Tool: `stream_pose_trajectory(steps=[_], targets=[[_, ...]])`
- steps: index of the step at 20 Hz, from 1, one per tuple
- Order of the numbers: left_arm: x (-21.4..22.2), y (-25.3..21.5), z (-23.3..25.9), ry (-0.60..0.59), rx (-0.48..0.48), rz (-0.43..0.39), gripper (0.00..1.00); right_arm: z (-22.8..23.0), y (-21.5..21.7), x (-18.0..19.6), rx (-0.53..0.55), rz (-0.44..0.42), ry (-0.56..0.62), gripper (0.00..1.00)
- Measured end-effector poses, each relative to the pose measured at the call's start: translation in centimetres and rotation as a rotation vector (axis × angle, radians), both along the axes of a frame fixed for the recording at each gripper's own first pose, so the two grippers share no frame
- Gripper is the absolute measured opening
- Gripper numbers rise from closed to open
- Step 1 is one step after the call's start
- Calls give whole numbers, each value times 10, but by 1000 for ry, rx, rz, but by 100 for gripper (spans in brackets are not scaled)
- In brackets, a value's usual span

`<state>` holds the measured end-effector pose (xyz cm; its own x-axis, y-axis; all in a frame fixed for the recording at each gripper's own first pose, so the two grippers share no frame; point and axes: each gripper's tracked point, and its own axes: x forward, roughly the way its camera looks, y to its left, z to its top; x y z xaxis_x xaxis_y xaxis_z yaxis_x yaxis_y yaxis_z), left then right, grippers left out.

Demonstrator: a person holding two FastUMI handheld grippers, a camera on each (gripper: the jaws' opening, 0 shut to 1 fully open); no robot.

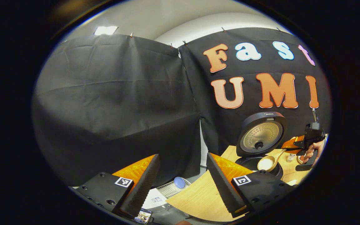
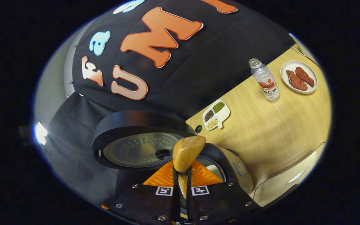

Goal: Close the left gripper, press the button to open the rice cooker; take a wooden spoon from the chopstick holder with the right hand, scoop a spoonful of rice and pour it into the rice cooker, then put the wooden spoon back into the chopstick holder.

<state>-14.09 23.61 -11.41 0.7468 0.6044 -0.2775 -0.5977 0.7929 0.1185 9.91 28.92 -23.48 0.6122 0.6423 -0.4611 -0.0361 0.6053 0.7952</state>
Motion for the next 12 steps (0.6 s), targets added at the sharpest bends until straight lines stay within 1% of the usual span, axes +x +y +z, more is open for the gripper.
stream_pose_trajectory(steps=[4,7,8,10,11,12], targets=[[-22,-6,5,10,12,31,100,-7,0,-4,-142,51,-78,7],[-28,-8,6,15,9,52,100,-9,4,-6,-217,101,-139,7],[-33,-7,7,16,12,56,94,-9,6,-8,-239,117,-165,7],[-36,-7,7,21,20,63,94,-2,16,-9,-293,148,-217,7],[-37,-6,7,20,21,64,100,1,18,-9,-319,166,-243,7],[-39,-6,6,20,21,66,94,1,19,-12,-343,183,-266,7]])
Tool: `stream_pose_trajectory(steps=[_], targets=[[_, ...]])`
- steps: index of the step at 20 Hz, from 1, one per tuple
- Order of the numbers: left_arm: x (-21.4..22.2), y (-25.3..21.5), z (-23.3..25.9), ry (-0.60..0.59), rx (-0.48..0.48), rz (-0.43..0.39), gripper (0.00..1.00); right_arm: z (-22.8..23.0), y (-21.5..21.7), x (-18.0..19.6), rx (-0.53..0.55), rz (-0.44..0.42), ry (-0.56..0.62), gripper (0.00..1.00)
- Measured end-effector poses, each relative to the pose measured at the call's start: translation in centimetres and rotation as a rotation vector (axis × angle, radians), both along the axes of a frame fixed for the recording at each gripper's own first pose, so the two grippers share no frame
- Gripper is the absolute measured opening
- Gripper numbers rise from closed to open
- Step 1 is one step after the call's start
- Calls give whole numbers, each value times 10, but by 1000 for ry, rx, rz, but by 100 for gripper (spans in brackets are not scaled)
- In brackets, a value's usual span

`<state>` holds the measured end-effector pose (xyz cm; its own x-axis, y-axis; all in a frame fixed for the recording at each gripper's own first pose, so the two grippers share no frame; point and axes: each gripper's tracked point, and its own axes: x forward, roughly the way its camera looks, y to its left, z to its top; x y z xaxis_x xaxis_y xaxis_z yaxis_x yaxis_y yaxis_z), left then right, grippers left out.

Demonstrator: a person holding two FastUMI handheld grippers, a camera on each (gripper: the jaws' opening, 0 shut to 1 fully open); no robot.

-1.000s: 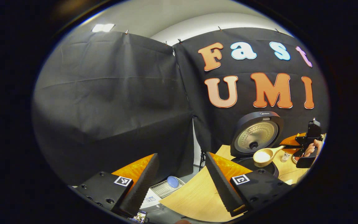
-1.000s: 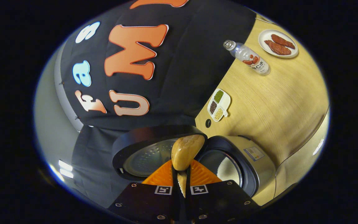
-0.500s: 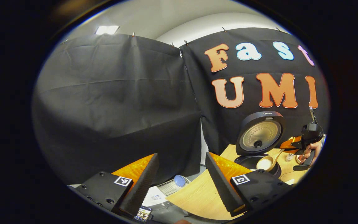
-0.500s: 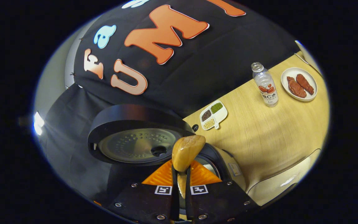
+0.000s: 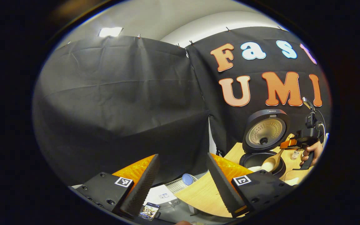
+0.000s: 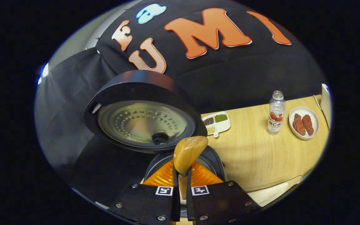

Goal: Close the left gripper, press the button to open the rice cooker; take a wooden spoon from the chopstick holder with the right hand, scoop a spoonful of rice and pour it into the rice cooker, then put the wooden spoon back into the chopstick holder.

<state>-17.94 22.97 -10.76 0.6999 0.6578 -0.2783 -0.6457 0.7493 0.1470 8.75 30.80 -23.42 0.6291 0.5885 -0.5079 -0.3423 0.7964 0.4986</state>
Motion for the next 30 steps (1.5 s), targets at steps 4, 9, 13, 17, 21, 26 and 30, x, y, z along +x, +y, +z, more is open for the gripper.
stream_pose_trajectory(steps=[4,9,13,17,21,26,30], targets=[[-1,1,-1,-1,6,2,94,7,7,-2,-44,63,-75,7],[-2,7,-5,4,3,13,100,20,14,-7,-97,136,-177,7],[0,9,-12,12,-9,15,94,29,23,-12,-141,188,-260,7],[-3,11,-11,10,-3,20,94,45,31,-19,-186,242,-377,7],[-6,9,-11,20,7,28,94,77,41,-39,-266,327,-599,2],[-16,10,-7,14,12,50,94,86,54,-59,-340,424,-749,7],[-27,12,-6,20,13,65,94,88,52,-60,-352,400,-765,7]])
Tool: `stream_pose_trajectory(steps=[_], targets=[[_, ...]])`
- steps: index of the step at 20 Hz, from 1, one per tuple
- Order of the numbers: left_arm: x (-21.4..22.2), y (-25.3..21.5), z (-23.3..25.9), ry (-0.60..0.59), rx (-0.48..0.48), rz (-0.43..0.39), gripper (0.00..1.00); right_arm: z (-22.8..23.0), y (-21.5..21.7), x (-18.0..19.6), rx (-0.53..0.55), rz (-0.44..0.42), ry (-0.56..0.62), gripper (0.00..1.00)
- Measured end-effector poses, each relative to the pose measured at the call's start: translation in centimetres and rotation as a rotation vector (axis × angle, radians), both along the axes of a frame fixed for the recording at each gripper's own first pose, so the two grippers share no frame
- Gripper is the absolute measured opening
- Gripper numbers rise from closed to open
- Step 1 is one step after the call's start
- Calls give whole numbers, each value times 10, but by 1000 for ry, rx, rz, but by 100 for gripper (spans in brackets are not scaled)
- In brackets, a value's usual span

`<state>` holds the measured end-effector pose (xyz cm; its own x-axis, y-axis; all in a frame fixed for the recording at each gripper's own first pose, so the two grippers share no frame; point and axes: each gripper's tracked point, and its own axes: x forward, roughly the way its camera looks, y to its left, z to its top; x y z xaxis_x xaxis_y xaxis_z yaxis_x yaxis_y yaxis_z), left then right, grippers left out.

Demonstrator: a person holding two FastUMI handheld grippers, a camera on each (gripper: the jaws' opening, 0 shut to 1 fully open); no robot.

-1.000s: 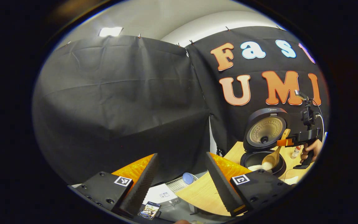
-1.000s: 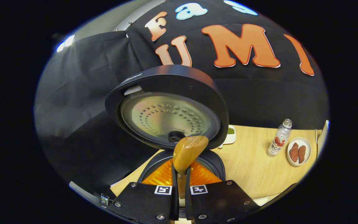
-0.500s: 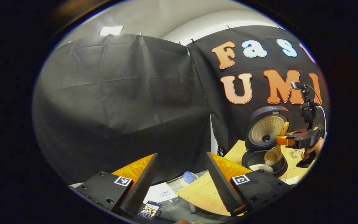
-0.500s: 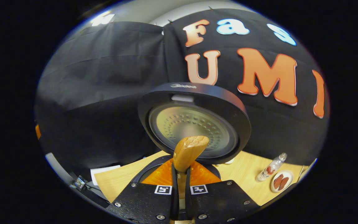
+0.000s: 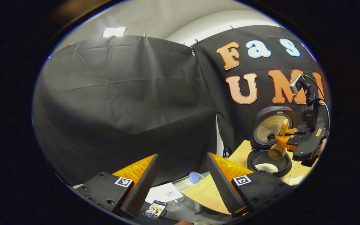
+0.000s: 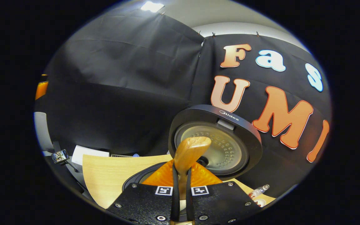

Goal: Close the left gripper, press the button to open the rice cooker; take a wooden spoon from the chopstick holder with the right hand, scoop a spoonful of rice and pour it into the rice cooker, then put the wooden spoon back into the chopstick holder.

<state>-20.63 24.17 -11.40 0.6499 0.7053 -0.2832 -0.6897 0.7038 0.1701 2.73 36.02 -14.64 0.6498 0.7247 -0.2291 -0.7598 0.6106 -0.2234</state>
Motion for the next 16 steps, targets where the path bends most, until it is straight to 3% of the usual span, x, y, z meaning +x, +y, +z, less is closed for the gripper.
stream_pose_trajectory(steps=[5,9,16], targets=[[9,-12,3,-2,-3,-39,94,5,-31,14,133,-91,171,7],[22,-28,3,-4,-3,-100,94,6,-81,32,233,-202,294,7],[57,-69,-8,-5,-43,-216,94,-5,-192,46,354,-396,407,7]])
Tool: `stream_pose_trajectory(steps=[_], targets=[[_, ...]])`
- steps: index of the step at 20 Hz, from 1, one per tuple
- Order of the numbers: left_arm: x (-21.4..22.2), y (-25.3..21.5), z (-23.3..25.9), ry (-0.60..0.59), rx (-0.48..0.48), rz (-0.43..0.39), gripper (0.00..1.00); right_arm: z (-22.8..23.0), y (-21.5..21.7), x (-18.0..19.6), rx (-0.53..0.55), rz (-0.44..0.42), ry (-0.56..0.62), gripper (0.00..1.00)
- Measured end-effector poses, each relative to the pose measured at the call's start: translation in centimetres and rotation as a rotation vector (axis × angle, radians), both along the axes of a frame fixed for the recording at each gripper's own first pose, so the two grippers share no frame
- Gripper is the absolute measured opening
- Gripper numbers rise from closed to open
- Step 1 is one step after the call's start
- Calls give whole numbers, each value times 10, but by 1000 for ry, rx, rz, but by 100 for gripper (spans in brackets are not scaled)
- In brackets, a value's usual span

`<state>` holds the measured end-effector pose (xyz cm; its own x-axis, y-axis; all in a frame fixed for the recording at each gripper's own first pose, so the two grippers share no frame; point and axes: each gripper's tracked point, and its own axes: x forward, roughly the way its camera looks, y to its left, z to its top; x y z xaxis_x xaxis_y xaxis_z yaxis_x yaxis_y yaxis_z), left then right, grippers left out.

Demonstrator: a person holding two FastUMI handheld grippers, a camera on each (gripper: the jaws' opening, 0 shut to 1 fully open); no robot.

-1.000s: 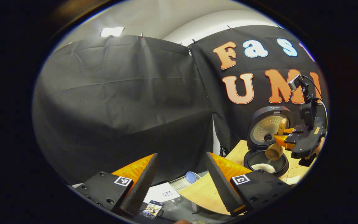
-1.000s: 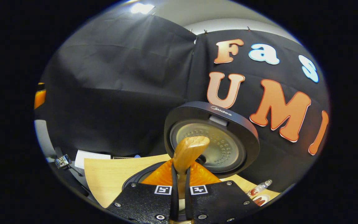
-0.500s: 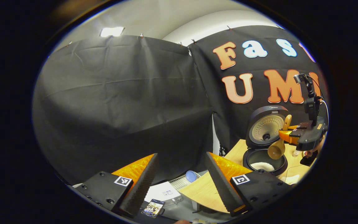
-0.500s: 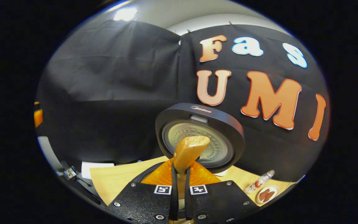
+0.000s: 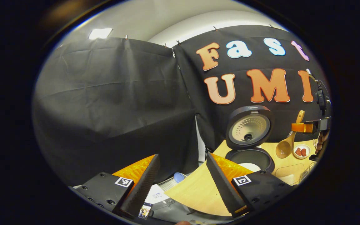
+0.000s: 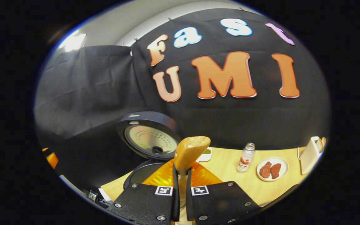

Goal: Close the left gripper, press the button to open the rice cooker; take a wooden spoon from the chopstick holder with the right hand, scoop a spoonful of rice and pour it into the rice cooker, then put the wooden spoon back into the chopstick holder.

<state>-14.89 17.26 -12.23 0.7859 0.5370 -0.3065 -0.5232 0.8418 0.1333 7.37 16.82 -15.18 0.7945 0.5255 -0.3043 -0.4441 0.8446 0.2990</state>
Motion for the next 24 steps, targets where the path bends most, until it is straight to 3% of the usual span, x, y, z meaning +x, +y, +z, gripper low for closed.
stream_pose_trajectory(steps=[7,14,16,18,20,21,24], targets=[[34,-55,-7,12,-16,-138,94,-29,-142,1,19,-272,72,8],[56,-96,-12,25,-33,-218,94,-52,-251,-15,-20,-454,125,7],[58,-102,-15,32,-37,-224,100,-60,-270,-20,-36,-486,147,7],[60,-105,-15,35,-35,-226,94,-70,-280,-26,-37,-500,181,7],[61,-107,-13,31,-31,-224,94,-84,-286,-35,-36,-509,219,7],[61,-108,-11,28,-29,-222,100,-91,-288,-41,-37,-512,240,7],[67,-108,-9,26,-22,-221,94,-112,-295,-54,-45,-520,289,7]])
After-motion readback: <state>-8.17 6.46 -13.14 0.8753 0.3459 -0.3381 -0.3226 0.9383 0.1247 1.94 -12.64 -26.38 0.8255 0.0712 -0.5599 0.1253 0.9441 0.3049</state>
